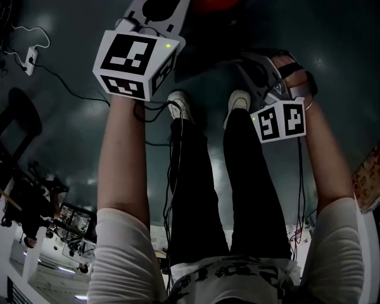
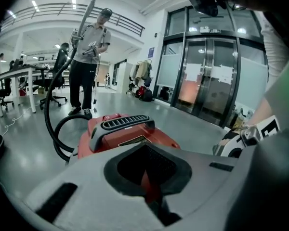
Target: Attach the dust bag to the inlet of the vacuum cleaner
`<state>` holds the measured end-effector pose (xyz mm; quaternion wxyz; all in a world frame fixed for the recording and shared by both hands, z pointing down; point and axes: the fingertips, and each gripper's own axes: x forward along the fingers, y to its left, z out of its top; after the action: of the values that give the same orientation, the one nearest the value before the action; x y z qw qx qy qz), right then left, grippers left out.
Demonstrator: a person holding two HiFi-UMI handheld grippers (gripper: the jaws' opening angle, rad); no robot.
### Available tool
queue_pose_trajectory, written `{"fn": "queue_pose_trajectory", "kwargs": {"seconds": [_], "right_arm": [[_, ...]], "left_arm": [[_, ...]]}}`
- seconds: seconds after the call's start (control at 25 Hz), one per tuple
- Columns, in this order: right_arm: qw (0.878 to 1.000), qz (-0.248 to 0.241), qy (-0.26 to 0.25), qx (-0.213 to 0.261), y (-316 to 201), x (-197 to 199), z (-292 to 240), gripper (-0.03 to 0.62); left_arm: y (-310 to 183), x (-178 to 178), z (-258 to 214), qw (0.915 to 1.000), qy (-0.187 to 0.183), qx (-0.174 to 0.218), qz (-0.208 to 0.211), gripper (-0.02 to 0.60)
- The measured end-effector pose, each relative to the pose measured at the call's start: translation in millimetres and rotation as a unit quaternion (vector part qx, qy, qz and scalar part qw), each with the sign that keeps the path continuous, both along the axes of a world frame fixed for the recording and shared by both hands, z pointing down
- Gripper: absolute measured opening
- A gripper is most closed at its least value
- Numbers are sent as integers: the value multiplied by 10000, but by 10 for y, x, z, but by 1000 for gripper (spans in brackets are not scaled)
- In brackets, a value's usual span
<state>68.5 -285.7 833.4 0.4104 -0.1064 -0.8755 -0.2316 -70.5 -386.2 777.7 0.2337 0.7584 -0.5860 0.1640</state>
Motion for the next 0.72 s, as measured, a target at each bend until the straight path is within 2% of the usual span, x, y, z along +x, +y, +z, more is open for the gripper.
{"fn": "queue_pose_trajectory", "kwargs": {"seconds": [0.4,0.72], "right_arm": [[9996,111,-33,-275,-28,-32,28,29],[9907,575,198,-1214,-75,-43,39,31]], "left_arm": [[-31,16,90,9988,180,-432,176,3],[-12,40,98,9991,116,-362,184,3]]}}
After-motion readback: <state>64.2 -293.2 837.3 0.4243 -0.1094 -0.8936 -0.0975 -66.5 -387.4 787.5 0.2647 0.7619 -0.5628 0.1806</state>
